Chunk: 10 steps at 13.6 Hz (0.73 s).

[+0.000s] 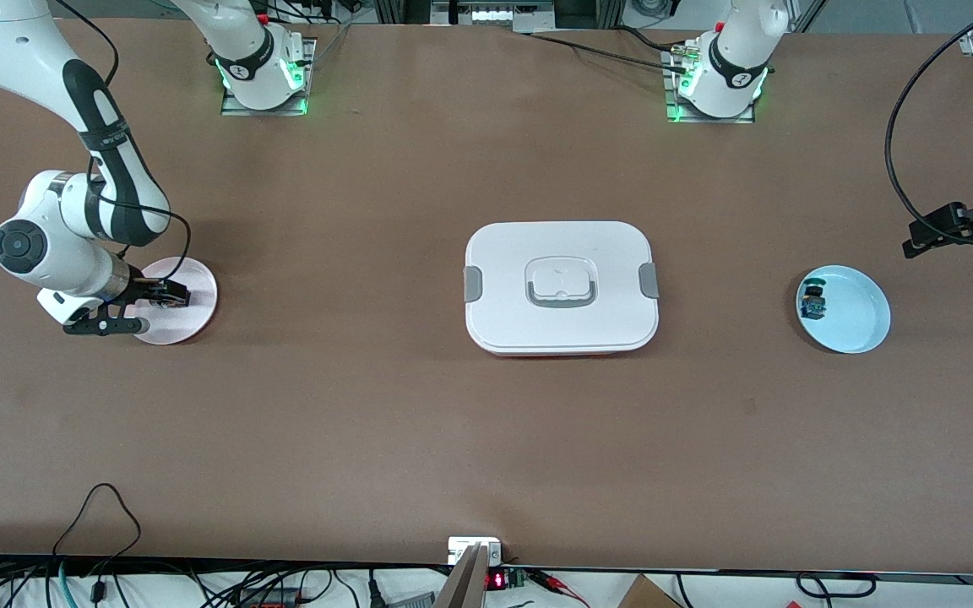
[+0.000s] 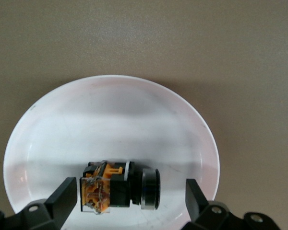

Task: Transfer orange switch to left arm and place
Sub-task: 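Close the right gripper on the orange switch and lift it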

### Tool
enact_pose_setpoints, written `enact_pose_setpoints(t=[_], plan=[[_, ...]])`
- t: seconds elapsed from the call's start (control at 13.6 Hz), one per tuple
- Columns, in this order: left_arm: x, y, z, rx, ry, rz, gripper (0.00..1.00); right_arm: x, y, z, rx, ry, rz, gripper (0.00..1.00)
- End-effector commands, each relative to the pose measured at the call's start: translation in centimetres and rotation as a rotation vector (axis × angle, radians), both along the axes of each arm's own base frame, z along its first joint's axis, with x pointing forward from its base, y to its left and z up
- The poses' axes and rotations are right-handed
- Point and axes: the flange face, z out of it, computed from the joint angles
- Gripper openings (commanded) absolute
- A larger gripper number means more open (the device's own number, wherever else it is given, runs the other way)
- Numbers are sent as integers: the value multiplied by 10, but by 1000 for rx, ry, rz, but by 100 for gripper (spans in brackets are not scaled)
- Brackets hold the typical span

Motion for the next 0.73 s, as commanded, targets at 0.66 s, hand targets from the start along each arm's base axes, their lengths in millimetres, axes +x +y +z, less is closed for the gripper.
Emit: enact_pose_setpoints(t=[0.66], plan=[[3, 3, 5, 24, 6, -11, 100, -20, 5, -17, 8, -38, 21, 100]])
